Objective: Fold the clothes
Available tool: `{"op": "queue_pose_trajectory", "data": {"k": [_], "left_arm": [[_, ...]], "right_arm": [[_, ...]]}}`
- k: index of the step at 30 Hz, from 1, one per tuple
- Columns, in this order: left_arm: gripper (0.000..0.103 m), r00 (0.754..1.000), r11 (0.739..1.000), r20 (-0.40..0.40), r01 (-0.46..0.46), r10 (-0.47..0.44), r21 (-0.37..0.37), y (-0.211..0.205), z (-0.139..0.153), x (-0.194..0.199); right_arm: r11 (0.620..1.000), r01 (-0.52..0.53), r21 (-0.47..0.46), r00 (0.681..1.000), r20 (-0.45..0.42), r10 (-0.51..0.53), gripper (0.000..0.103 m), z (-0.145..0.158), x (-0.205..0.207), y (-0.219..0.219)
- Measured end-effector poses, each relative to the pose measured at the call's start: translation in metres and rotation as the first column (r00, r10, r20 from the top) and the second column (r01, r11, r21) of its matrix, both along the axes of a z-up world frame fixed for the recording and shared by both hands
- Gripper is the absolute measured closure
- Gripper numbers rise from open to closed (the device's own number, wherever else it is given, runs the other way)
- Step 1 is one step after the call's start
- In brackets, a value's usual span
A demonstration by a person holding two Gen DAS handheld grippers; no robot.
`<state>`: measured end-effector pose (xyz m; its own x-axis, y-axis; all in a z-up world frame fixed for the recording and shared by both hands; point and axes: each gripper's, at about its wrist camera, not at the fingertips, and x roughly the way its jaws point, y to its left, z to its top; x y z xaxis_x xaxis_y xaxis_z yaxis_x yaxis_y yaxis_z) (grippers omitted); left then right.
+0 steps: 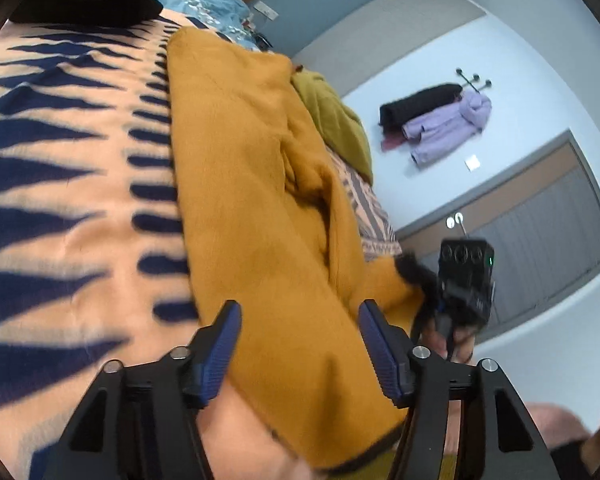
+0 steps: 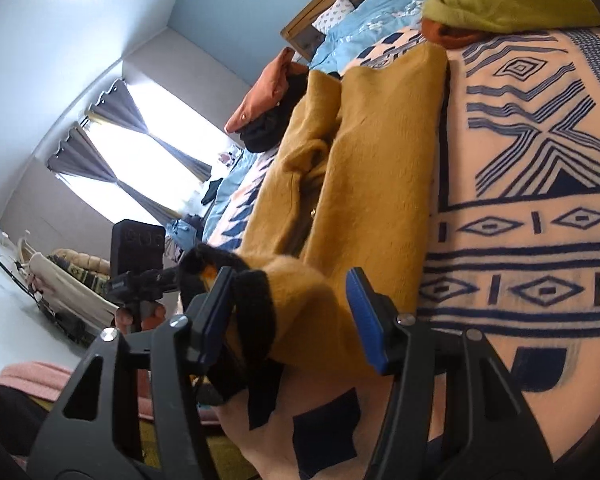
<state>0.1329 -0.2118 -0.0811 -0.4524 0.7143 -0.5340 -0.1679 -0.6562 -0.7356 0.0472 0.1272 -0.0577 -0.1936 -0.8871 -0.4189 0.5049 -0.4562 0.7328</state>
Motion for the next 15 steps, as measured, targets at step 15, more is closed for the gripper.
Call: {"op": "queue_pose_trajectory", "data": {"k": [15], "left_arm": [[0.021, 0.979, 0.979, 0.061, 0.190, -0.194, 0.075, 0.043, -0.024, 0.038]], "right_arm": [[0.973, -0.126, -0.194, 0.966, 0.200, 0.165, 0.023, -0.030, 0.041, 0.023]]}}
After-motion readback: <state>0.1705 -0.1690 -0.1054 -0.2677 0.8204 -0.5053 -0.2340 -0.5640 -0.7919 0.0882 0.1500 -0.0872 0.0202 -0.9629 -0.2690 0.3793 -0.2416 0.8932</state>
